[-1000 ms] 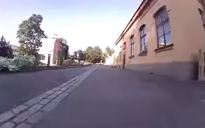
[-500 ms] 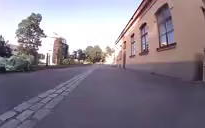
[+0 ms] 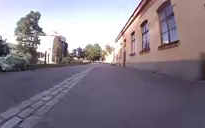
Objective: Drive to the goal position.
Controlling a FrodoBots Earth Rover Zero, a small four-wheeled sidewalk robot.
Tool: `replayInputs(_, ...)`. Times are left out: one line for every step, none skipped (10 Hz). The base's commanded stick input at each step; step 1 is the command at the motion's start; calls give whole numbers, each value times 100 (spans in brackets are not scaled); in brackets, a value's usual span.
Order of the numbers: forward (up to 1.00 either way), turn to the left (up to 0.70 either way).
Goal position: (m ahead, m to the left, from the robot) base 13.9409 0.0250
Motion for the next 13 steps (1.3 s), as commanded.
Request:
replayInputs(50, 0)
replayInputs(50, 0)
replayInputs(50, 0)
replayInputs(50, 0)
replayInputs(50, 0)
replayInputs(50, 0)
replayInputs(50, 0)
replayInputs(50, 0)
replayInputs(50, 0)
replayInputs(50, 0)
replayInputs(50, 0)
replayInputs(50, 0)
replayInputs(50, 0)
